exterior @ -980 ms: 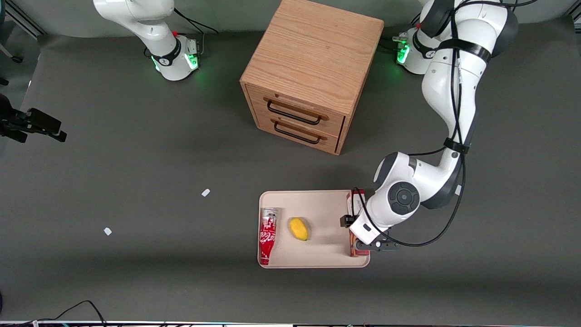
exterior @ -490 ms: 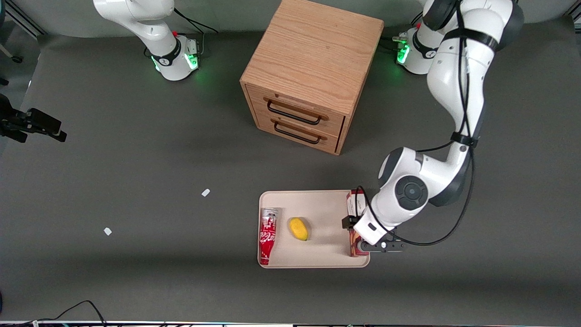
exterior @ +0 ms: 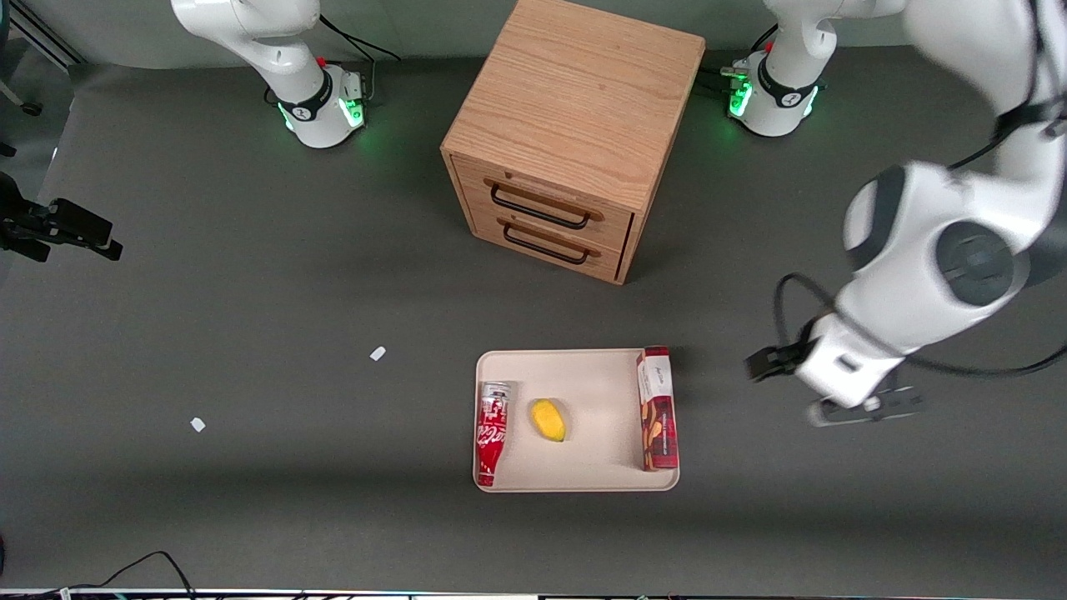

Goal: Place red cookie box on tray

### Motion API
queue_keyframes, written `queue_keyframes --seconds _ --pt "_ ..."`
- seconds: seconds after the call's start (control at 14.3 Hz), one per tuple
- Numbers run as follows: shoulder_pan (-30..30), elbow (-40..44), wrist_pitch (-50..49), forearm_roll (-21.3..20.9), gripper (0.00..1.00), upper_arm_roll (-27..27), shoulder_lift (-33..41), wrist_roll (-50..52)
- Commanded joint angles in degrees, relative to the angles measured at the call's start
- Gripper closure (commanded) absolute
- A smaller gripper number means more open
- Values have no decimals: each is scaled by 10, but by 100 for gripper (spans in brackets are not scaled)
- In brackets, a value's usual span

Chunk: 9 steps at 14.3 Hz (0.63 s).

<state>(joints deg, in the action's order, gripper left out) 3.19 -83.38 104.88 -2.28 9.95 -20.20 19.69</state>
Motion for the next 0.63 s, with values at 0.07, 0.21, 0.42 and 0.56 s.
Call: queue_keyframes --seconds 0.07,0.21,0.42,0.56 --pt "-57 -116 -57 7 0 -19 138 -117" --pt "-77 -124 -108 6 0 -32 183 -165" --pt "-79 -124 -142 5 0 -55 226 -206" --pt "-82 -122 -158 9 0 -57 246 -228"
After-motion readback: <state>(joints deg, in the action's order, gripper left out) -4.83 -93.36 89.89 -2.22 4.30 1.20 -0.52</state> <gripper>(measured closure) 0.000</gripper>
